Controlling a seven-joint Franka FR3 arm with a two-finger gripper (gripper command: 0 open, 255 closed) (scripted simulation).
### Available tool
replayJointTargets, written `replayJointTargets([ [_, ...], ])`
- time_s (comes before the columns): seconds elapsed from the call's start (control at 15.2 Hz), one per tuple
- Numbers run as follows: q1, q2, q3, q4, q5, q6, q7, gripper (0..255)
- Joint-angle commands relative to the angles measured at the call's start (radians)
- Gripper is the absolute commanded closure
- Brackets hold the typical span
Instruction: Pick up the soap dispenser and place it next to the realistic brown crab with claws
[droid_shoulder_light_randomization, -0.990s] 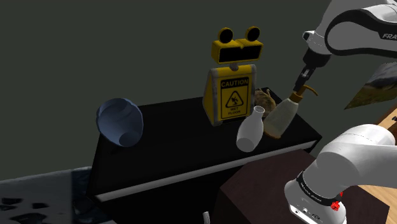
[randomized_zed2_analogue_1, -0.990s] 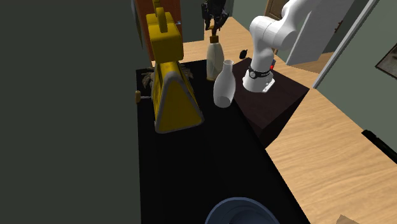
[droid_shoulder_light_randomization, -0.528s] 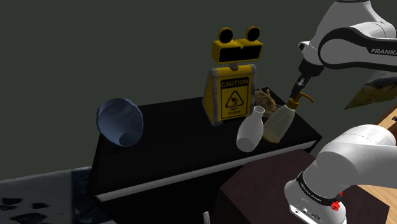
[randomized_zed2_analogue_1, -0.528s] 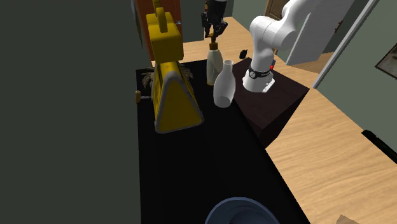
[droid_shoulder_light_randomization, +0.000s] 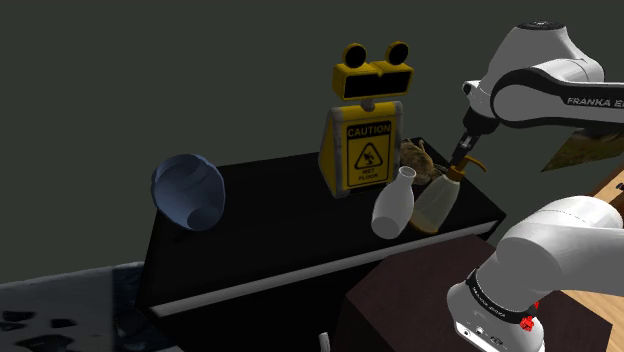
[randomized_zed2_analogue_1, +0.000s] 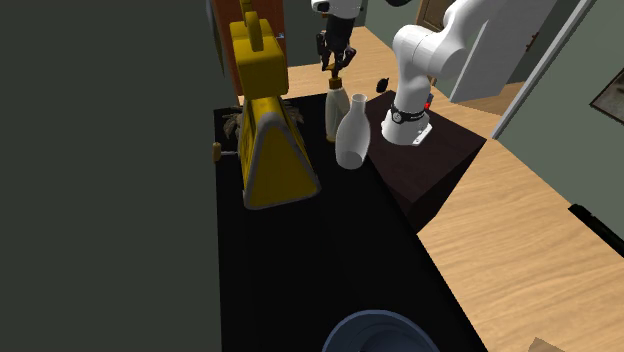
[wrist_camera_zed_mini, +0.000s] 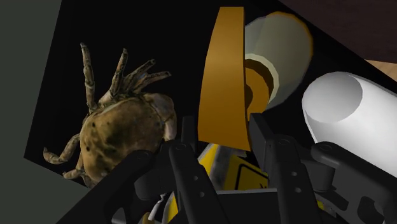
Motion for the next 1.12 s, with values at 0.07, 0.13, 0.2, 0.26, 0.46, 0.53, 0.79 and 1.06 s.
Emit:
replayJointTargets([
  [0.07, 0.0, 0.001, 0.0, -0.002, -0.001, 0.003, 0.001, 255],
  [0.13, 0.0, 0.001, 0.0, -0.002, -0.001, 0.003, 0.001, 255],
  [0.2, 0.0, 0.001, 0.0, -0.002, -0.001, 0.003, 0.001, 255],
  [0.26, 0.0, 0.001, 0.0, -0.002, -0.001, 0.003, 0.001, 255],
  [0.46, 0.0, 0.001, 0.0, -0.001, 0.0, 0.003, 0.001, 0],
  [0.53, 0.0, 0.001, 0.0, -0.001, 0.0, 0.003, 0.001, 0],
  [0.79, 0.005, -0.012, 0.012, 0.025, 0.012, -0.036, -0.001, 0],
  [1.06, 0.019, -0.033, 0.044, 0.105, 0.044, -0.138, -0.005, 0],
])
